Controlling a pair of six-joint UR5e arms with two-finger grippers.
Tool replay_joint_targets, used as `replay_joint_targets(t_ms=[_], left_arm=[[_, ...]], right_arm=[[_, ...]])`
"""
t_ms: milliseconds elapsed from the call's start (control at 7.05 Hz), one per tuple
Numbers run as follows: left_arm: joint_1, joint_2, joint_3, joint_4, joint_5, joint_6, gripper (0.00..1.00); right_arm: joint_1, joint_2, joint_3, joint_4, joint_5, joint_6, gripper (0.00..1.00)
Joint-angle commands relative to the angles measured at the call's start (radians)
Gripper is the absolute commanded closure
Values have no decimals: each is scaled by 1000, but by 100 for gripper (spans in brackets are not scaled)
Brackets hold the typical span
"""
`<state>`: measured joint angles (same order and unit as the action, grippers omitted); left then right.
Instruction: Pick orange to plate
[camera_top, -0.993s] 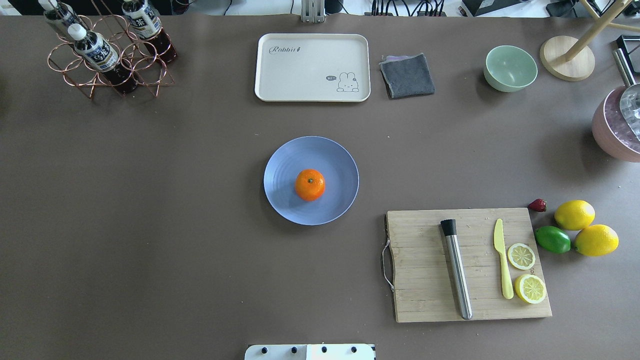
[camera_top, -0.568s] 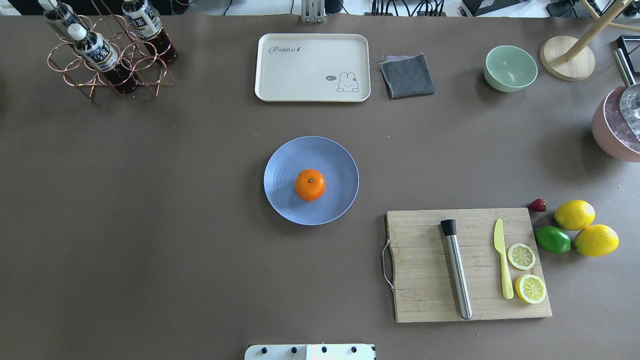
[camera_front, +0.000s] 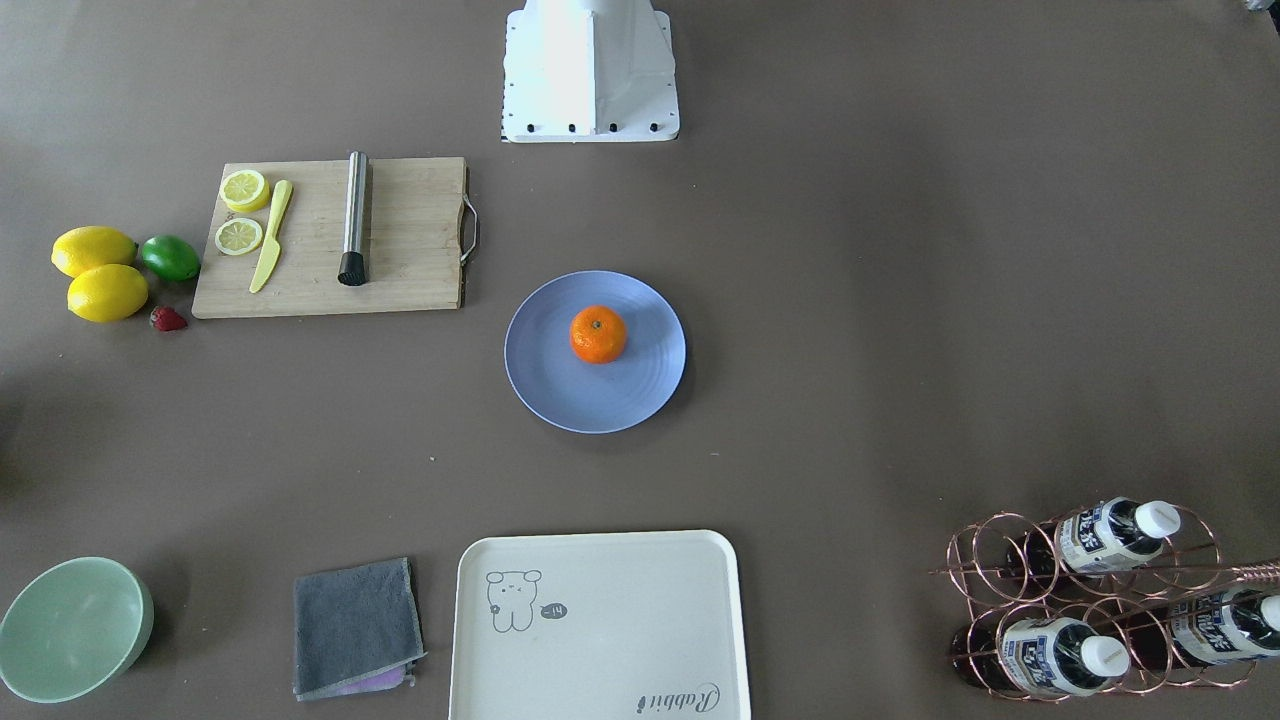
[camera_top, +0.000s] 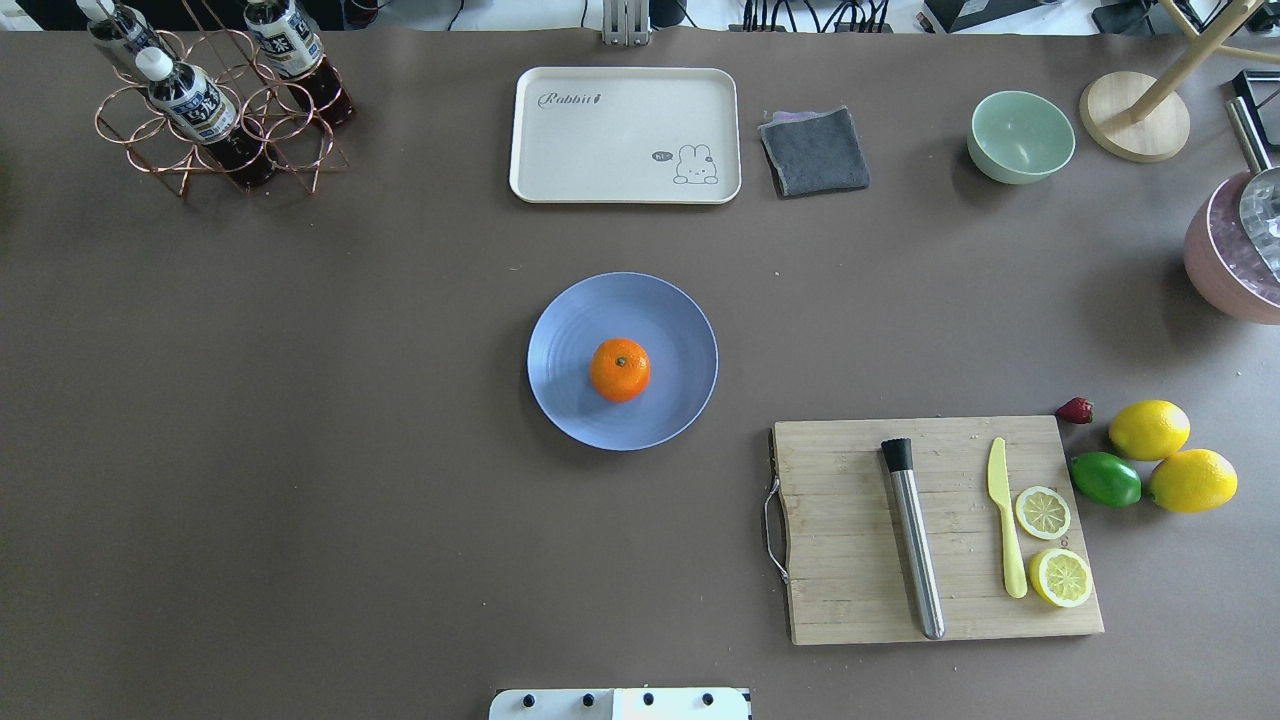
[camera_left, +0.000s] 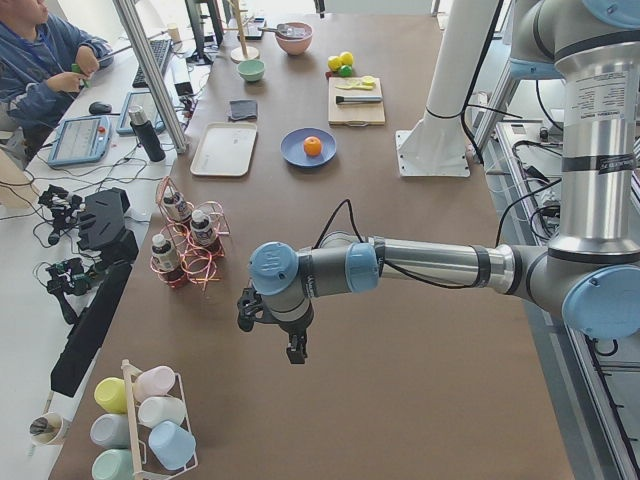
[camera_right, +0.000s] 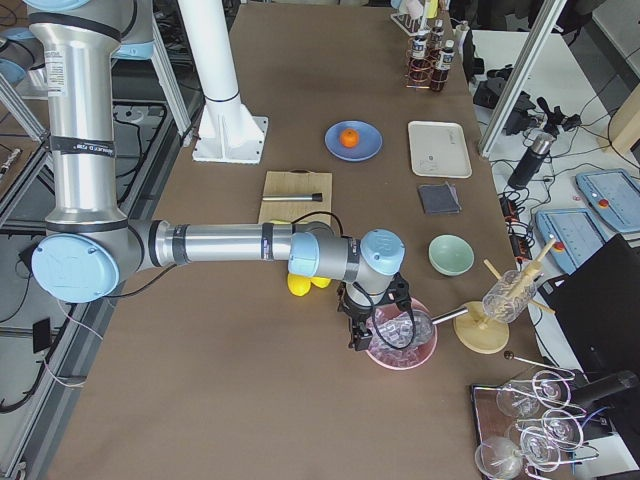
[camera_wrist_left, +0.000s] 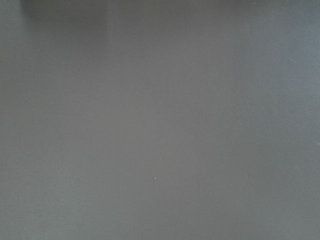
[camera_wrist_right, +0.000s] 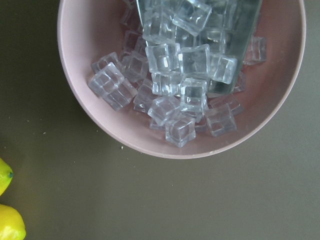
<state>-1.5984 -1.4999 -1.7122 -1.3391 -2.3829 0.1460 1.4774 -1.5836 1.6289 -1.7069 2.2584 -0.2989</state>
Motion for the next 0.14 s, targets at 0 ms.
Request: replay_joint_targets(t_ms=[0], left_arm=[[-2,0,0,0,1,0,2]], right_arm=[[0,-1,-1,0,1,-2,0]])
